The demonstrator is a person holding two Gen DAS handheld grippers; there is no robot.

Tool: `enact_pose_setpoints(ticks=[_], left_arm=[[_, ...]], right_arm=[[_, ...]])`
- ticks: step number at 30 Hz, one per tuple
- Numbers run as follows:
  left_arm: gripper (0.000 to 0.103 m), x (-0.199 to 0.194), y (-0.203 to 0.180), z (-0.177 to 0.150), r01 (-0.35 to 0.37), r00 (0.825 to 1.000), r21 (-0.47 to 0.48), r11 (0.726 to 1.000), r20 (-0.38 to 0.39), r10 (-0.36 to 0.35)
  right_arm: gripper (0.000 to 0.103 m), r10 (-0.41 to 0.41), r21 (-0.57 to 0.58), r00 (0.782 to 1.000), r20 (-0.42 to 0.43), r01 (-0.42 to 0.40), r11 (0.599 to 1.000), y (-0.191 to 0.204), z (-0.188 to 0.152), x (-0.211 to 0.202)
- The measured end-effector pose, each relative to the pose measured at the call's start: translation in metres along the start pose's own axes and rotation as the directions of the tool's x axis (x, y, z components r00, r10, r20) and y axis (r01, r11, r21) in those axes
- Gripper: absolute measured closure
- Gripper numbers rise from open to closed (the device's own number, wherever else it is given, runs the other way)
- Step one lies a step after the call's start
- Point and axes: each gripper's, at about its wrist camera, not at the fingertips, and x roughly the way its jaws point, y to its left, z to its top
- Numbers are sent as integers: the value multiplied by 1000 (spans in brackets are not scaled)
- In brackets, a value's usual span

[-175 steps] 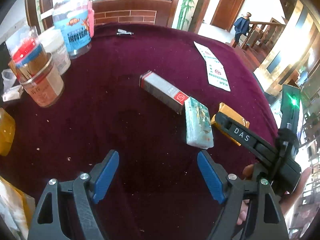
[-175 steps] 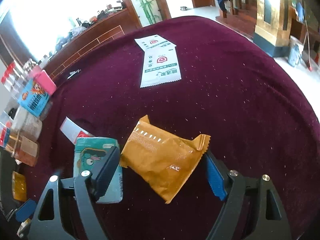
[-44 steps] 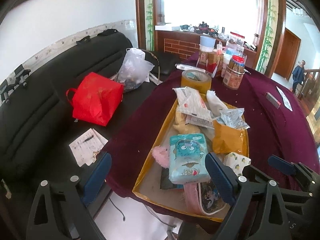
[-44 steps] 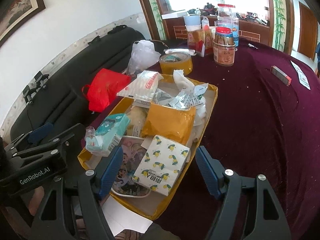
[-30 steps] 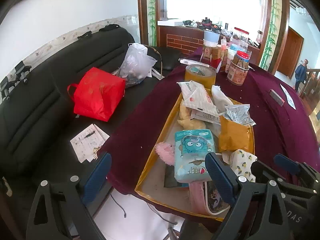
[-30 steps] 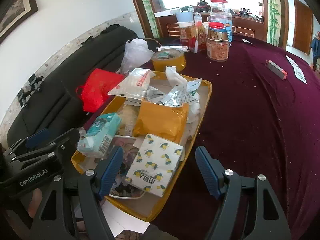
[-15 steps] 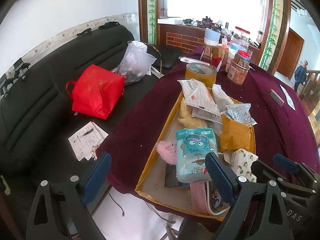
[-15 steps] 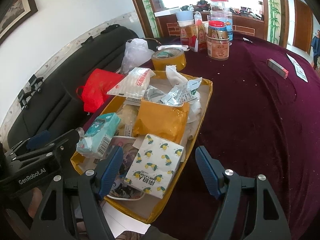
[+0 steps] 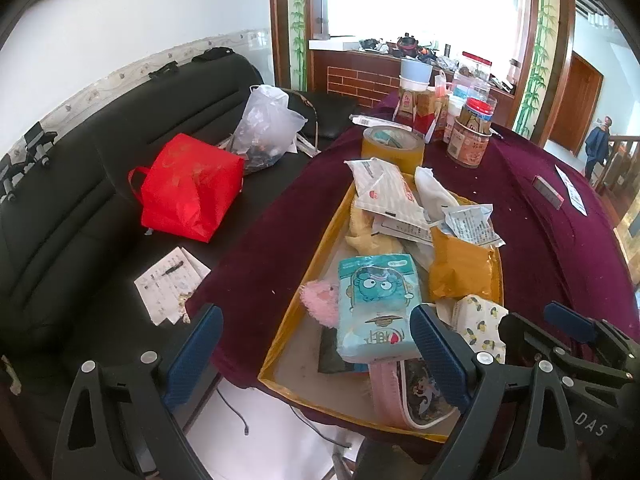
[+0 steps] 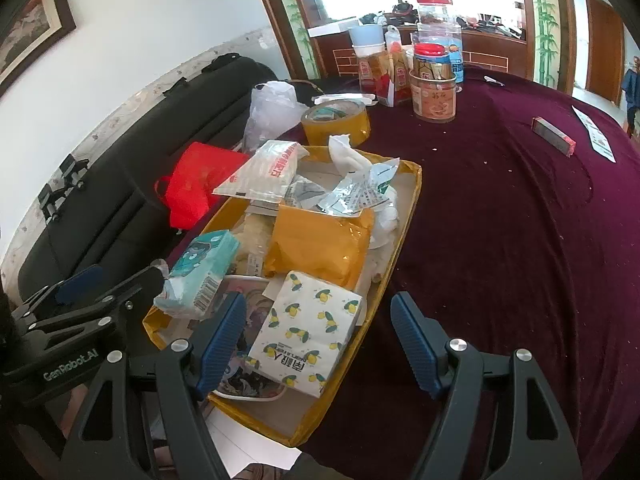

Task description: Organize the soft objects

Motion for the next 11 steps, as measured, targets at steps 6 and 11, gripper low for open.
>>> enact_pose_setpoints(ticks=[6, 11], left_arm=[[6, 4, -4, 0, -4, 1000, 4, 1000, -13, 4], [6, 0, -4, 1, -11, 1000, -7, 1000, 17, 11]], right_arm=[[29, 10, 6, 1000, -7, -10, 1000, -3, -1, 1], [29, 11, 7, 1000, -8, -11, 1000, -4, -2, 1]])
